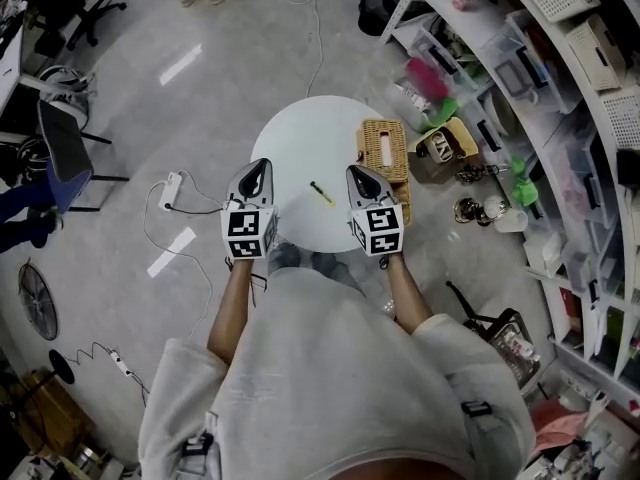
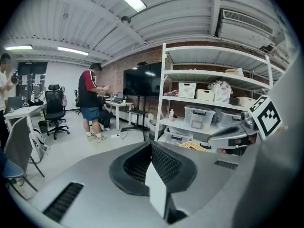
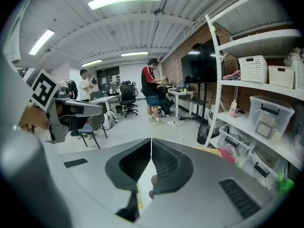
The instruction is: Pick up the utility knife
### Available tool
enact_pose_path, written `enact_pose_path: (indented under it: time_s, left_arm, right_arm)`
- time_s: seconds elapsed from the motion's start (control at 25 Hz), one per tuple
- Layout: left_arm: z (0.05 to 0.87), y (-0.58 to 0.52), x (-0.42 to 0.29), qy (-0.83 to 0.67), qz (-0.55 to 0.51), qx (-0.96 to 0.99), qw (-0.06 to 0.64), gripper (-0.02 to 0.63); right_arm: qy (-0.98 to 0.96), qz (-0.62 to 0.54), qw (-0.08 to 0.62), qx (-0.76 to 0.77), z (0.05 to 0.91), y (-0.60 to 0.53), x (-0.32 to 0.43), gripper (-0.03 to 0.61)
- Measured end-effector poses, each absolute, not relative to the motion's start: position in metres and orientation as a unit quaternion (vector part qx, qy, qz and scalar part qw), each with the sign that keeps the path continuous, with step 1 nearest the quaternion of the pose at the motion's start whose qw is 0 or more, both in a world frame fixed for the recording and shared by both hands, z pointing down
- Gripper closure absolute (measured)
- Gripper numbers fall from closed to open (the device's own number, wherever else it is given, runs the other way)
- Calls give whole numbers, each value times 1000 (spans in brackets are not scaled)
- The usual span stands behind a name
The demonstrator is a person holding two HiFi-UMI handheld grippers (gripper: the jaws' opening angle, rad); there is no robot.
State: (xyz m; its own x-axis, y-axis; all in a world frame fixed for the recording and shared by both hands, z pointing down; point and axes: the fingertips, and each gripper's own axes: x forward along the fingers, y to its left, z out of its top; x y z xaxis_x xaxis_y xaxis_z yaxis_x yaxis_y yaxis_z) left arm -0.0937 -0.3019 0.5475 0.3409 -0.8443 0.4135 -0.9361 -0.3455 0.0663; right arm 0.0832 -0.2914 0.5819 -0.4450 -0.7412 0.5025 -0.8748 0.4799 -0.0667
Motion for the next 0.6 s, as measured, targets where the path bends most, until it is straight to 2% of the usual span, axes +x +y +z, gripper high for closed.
enact_pose_path:
  time_s: [0.6]
  left_arm:
    - [599, -276, -99, -529, 181, 807, 192, 593]
  right_arm:
    - [-816, 211, 266, 468, 646, -244, 72, 546]
